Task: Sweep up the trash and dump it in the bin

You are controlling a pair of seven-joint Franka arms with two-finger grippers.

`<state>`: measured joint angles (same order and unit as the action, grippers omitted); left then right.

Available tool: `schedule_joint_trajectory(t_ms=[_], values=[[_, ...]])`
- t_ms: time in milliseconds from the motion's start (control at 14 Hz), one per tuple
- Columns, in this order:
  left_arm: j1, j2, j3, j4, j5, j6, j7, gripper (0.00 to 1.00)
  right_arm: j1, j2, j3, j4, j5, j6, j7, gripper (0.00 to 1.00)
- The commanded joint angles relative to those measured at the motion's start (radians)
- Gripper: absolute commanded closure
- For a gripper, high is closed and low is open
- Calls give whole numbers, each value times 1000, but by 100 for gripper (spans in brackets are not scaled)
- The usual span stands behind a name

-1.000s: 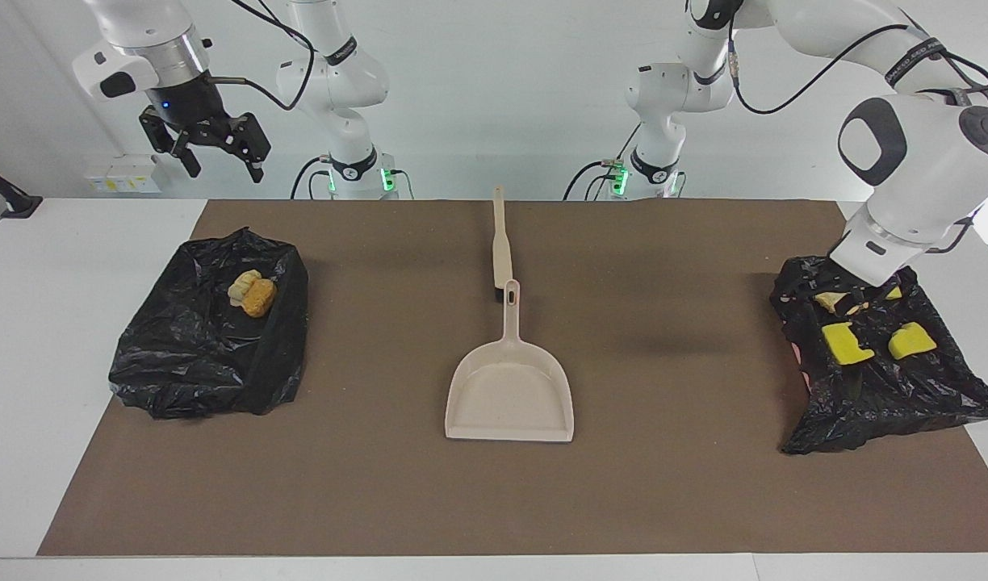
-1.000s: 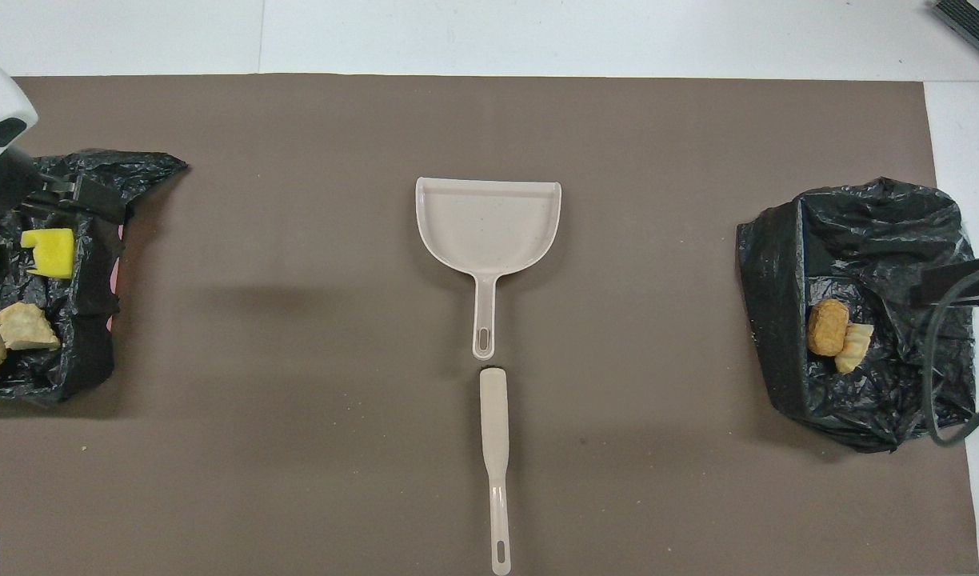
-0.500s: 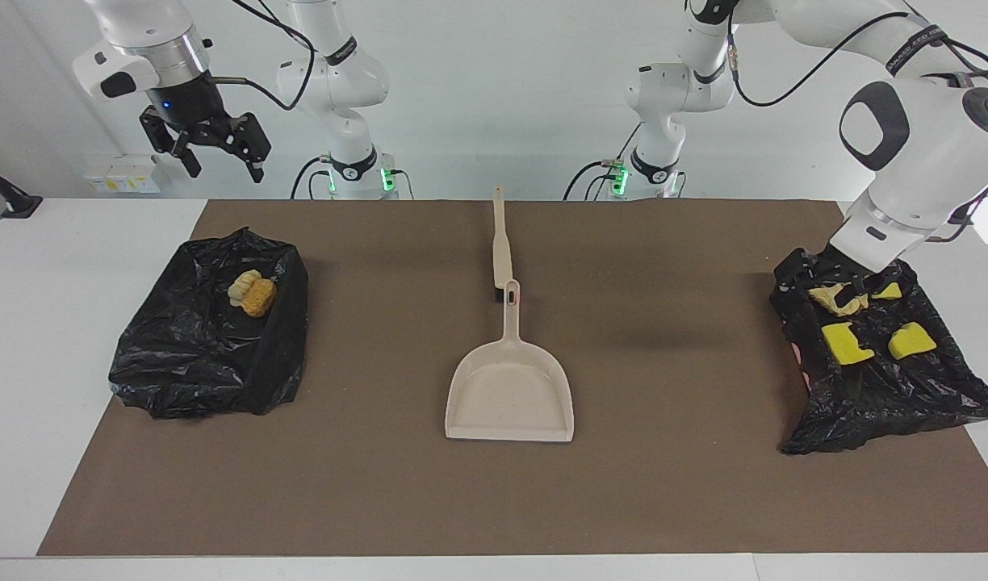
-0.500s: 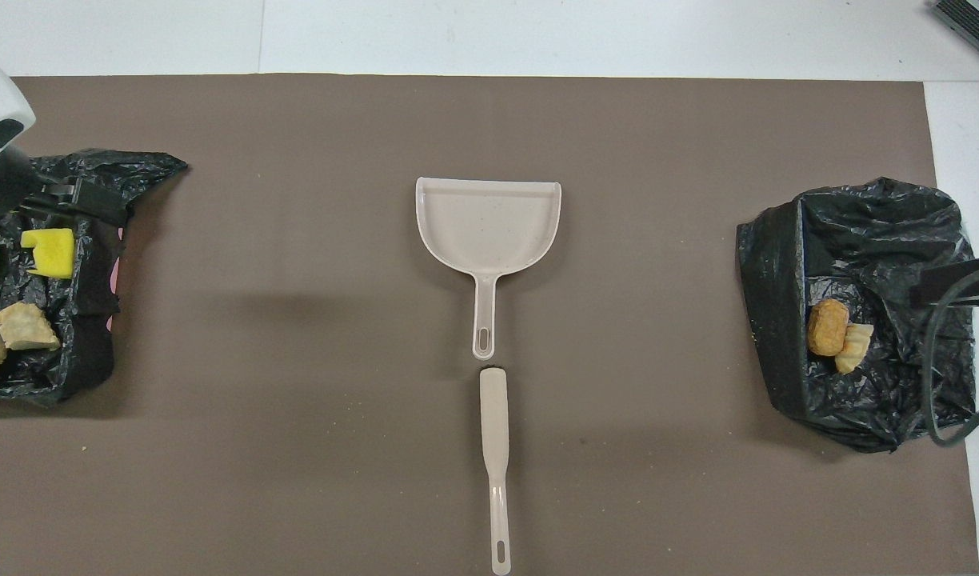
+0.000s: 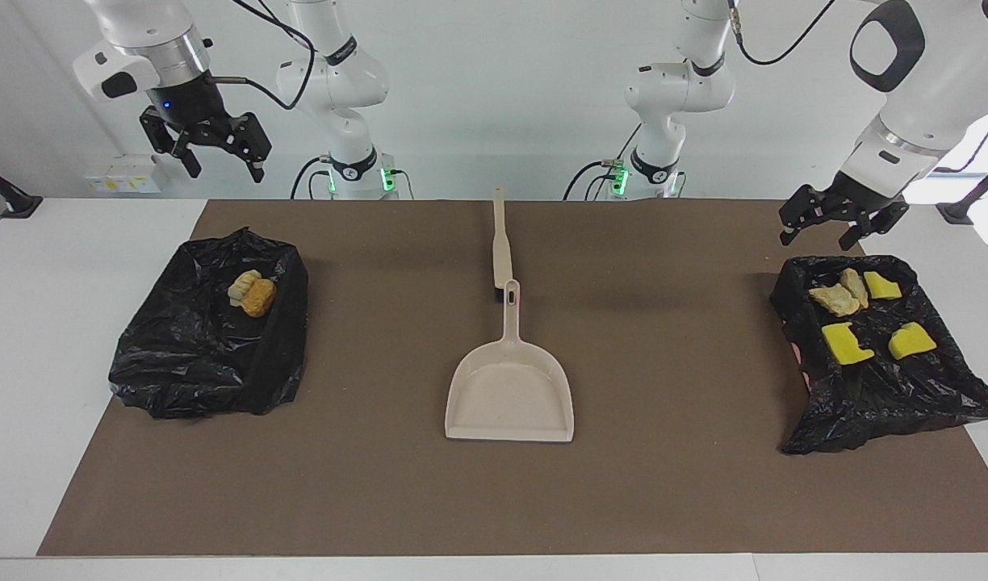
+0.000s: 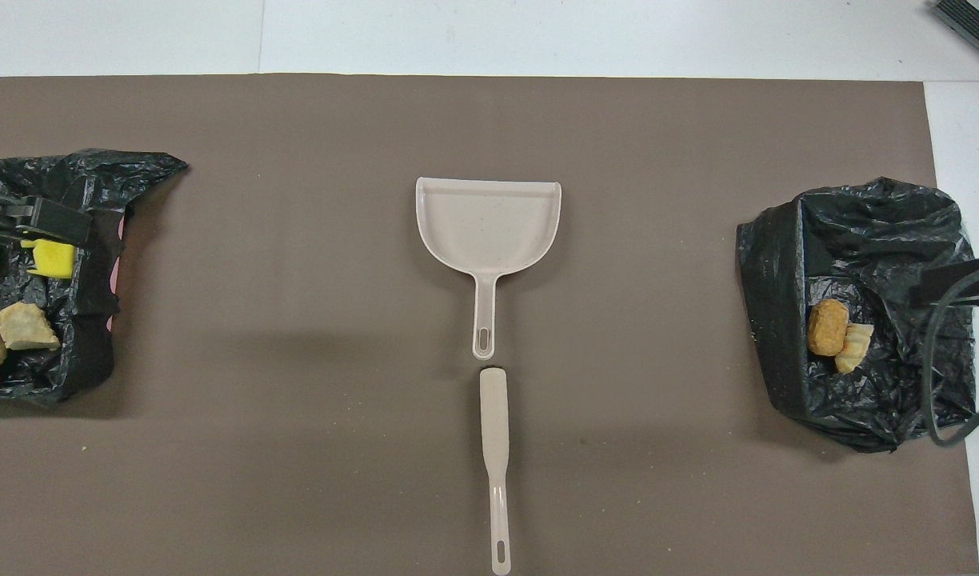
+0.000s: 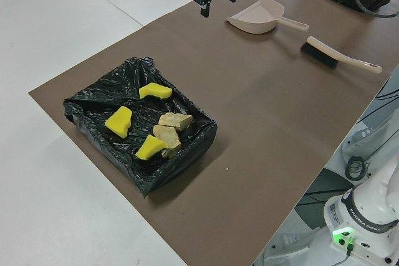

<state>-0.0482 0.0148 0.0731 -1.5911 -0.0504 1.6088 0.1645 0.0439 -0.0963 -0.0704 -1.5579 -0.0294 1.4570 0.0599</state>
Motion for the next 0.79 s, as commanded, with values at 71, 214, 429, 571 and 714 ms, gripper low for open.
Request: schedule_joint_trajectory(t_ms=[71, 214, 429, 571, 714], values=[[-7, -36, 5, 2, 17, -51, -7, 0, -7, -19, 3, -21, 6, 14, -38, 0], [-10, -30, 2, 19, 36, -84, -5, 0, -7, -19, 3, -21, 6, 14, -38, 0], [-10, -39, 1, 8, 37, -81, -7, 0, -7, -19, 3, -21, 6, 14, -38, 0], [-10, -42, 2, 2, 37, -86, -7, 0, -7, -19, 3, -21, 6, 14, -38, 0], [-10, -42, 1, 3, 37, -82, -7, 0, -7, -19, 3, -21, 6, 14, -38, 0]])
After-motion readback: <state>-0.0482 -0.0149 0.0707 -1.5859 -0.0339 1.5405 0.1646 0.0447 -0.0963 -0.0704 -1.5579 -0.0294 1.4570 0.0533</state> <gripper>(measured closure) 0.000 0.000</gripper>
